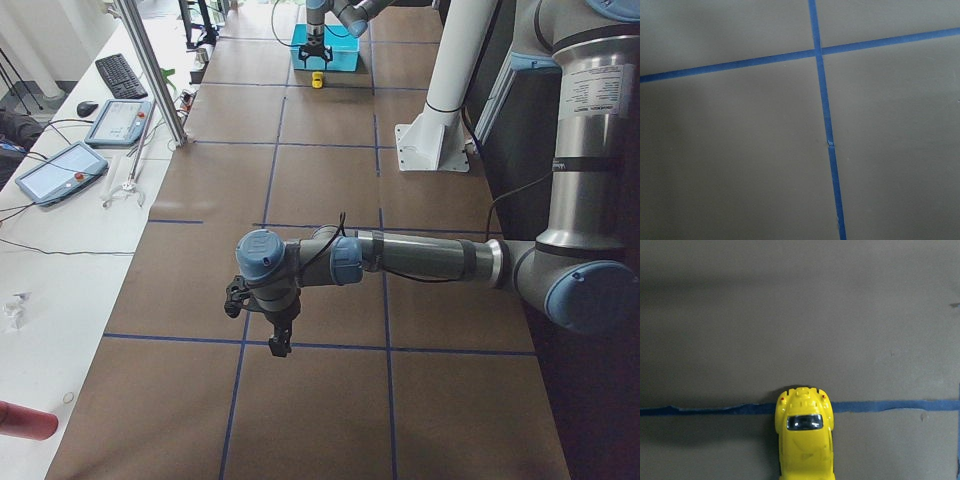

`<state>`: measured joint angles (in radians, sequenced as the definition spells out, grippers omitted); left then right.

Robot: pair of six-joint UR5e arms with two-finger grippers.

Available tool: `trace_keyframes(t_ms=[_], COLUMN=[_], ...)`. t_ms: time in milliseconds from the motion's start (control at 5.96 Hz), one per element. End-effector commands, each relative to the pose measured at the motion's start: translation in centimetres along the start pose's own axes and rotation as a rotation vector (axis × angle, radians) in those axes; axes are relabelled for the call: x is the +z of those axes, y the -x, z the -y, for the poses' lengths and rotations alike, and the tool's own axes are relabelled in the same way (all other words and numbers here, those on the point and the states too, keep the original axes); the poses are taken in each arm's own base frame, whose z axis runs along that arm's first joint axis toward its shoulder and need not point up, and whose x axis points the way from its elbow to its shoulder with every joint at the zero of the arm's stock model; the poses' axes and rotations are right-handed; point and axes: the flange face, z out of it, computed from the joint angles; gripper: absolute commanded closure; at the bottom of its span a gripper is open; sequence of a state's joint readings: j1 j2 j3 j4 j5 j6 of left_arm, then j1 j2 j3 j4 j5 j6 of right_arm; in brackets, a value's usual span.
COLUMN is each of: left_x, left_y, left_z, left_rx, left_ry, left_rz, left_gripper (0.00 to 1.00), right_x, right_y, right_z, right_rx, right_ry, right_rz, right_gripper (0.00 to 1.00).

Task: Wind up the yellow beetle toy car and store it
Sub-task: 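Close the right gripper on the yellow car and lift it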

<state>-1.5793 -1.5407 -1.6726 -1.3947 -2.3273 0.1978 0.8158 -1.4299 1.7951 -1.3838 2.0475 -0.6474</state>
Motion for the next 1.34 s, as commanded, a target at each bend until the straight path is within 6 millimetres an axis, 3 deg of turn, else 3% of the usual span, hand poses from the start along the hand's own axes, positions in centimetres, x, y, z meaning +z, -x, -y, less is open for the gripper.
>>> trace_keyframes(t_ms=[0,168,336,503,1174], left_x=[-1.2,-2.2,-1.9,-1.8,-1.6], left_y=[1.1,1.9,2.1,2.2,2.2], left_z=[-0.5,-0.9,-1.8,-2.0,-2.1], left_rx=[0.004,-0.016,-0.029,-0.033,-0.037], left_ry=[-0.026,-0.048,-0.045,-0.043,-0.04], left_rz=[0.002,0.001,-0.002,-0.004,-0.005], left_gripper=[0.0,0.0,0.0,0.0,0.0], right_x=[2.2,3.5,3.7,3.9,3.0], right_y=[-0.3,-0.4,-0.4,-0.2,-1.0], right_z=[0.9,1.3,1.4,1.7,1.4], right_rx=[-0.018,-0.019,-0.023,-0.031,-0.086], right_ry=[0.008,0.021,0.026,0.026,0.043], right_rz=[0.019,0.033,0.031,0.034,-0.061], right_gripper=[0.0,0.0,0.0,0.15,1.0])
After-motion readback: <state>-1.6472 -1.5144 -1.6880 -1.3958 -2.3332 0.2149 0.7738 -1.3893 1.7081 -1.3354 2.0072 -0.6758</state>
